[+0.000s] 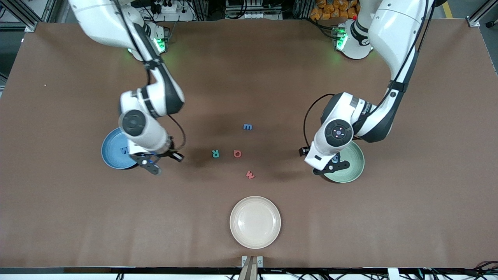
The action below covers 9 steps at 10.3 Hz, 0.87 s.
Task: Sort uppercase to blue plate, lowercase to green plate
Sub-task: 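Carry the yellow H onto the blue plate while the left gripper reaches letters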
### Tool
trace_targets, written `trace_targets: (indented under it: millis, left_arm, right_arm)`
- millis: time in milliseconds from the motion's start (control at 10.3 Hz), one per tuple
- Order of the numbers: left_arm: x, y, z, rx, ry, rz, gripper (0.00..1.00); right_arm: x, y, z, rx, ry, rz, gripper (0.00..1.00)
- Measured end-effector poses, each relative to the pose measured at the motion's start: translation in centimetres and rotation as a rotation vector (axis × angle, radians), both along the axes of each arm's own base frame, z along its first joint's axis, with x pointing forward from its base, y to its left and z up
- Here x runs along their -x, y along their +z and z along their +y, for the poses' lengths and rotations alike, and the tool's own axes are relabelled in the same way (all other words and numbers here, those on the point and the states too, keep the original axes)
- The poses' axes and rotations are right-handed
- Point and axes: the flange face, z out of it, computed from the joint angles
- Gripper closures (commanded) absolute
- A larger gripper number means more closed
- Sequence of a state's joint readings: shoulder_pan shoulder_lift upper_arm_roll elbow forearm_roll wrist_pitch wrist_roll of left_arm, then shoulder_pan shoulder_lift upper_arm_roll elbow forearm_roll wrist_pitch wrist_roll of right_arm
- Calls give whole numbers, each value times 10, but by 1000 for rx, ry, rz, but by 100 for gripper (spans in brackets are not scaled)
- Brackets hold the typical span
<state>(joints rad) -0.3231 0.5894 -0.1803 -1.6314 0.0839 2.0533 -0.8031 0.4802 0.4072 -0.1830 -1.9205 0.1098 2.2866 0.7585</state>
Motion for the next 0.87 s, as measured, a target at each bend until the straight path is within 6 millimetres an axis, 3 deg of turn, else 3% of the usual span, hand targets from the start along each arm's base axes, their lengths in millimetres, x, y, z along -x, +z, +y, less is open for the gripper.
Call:
trace_targets:
  millis: [194,486,777,874]
  left_arm:
    - [-9,6,-23,25,145,-20,0]
    - [-27,3,-61,68,351,-88,0]
    - [-34,-15,-102,149,476,-160,0]
    - [-34,-19,-118,169,495,-172,0]
  right_arm:
    - [13,3,-63,-16,113,-3,91]
    - [40,-22,-140,-17,277,-43,91]
    - [52,-37,-195,-3,359,-60,90]
    - [55,-41,-204,4,368,-72,82]
